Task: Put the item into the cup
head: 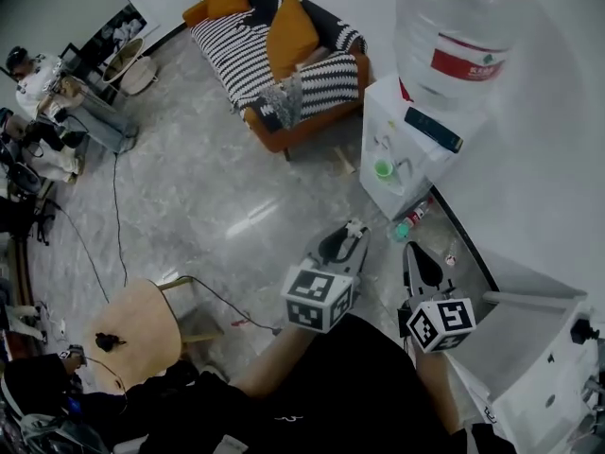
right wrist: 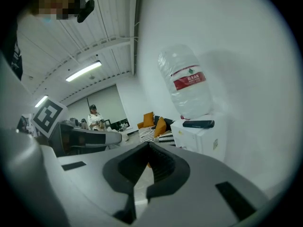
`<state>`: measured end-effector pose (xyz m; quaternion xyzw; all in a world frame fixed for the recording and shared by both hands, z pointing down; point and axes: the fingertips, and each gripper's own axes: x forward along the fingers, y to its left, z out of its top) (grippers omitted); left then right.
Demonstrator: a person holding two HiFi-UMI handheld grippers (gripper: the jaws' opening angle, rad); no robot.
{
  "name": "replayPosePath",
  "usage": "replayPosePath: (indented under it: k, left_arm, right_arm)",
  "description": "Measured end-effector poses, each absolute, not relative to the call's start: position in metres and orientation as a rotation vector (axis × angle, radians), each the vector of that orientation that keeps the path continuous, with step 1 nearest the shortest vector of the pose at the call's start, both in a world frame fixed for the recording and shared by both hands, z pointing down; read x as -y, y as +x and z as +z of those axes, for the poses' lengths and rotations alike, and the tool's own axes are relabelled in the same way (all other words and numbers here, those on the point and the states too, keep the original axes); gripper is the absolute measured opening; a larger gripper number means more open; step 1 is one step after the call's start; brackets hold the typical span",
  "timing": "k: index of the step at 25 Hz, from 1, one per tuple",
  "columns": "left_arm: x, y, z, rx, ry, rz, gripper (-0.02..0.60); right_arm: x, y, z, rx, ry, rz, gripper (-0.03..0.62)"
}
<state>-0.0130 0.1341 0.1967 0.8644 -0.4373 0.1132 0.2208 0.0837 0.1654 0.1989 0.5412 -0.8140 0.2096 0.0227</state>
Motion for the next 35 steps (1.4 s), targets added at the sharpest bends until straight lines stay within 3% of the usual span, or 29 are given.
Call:
replayPosePath:
  k: [11,20,35]
  left_arm:
    - [-0.03,-0.033,0.196,1.108,2.451,0.207,0.106]
    - [0.002,-0.022,0.238,1.018,2.368,0.201,0.106]
    - [0.035,0.016,0.307,0.925,2.457,0.432,0.106]
  right_arm:
    - [-0.062,0.037,0.176,2.461,1.594,0.474,0.011]
    - [-0.043,0.06,0.199,2.302,1.646,0.587,0.011]
    - [0.0,0.075,0.284,2.278,1.637,0.741,0.011]
